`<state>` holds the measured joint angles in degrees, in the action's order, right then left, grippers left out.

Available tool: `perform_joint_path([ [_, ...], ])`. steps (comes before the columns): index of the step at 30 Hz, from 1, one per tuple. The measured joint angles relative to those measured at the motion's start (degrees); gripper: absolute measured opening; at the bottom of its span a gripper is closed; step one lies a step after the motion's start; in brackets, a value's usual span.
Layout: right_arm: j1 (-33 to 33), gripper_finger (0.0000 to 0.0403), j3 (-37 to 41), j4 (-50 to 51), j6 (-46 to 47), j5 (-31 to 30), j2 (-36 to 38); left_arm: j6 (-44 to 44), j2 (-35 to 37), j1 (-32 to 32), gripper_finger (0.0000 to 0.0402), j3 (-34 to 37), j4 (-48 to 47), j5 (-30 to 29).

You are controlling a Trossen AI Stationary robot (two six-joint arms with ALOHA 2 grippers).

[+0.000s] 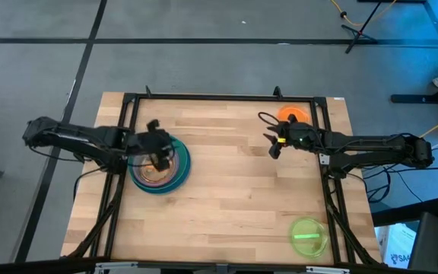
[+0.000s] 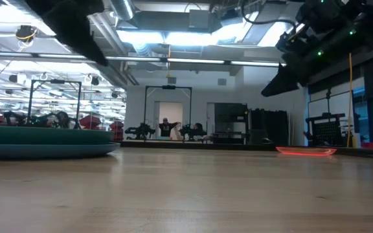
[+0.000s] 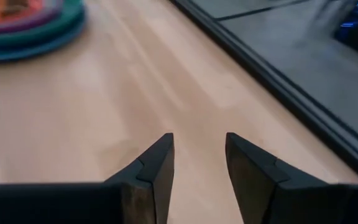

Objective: Stack plastic plates
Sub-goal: Stack the orange plate on top of the orange plate

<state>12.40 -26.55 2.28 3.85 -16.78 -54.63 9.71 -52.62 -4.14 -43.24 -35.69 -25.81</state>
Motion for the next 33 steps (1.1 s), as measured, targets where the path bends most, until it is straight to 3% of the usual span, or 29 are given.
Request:
perform_joint_path([
  [5, 0.0, 0.0138, 0.0, 3.1, 0.4, -6.7, 0.0, -4.4, 0.0, -2.6, 0.0117, 9.0, 20.2, 1.5],
  [9, 1.9, 0.0138, 0.0, 3.8, -1.1, -6.7, 0.0, -5.0, 0.0, -3.7, 0.0117, 16.3, 33.9, 1.5],
  [15, 7.8, 0.0138, 0.0, 4.2, -0.5, -4.4, 0.0, -3.3, 0.0, -5.5, 0.0117, 24.0, 46.0, 1.7],
  [22, 11.4, 0.0138, 0.0, 6.5, 3.9, -2.6, -3.7, -2.6, 0.0, -7.4, 0.0117, 24.9, 49.5, 3.9],
  [33, 19.8, 0.0138, -1.6, 4.2, 4.4, -3.3, -18.1, -2.7, 0.0, -8.3, 0.0117, 24.9, 49.7, 3.9],
])
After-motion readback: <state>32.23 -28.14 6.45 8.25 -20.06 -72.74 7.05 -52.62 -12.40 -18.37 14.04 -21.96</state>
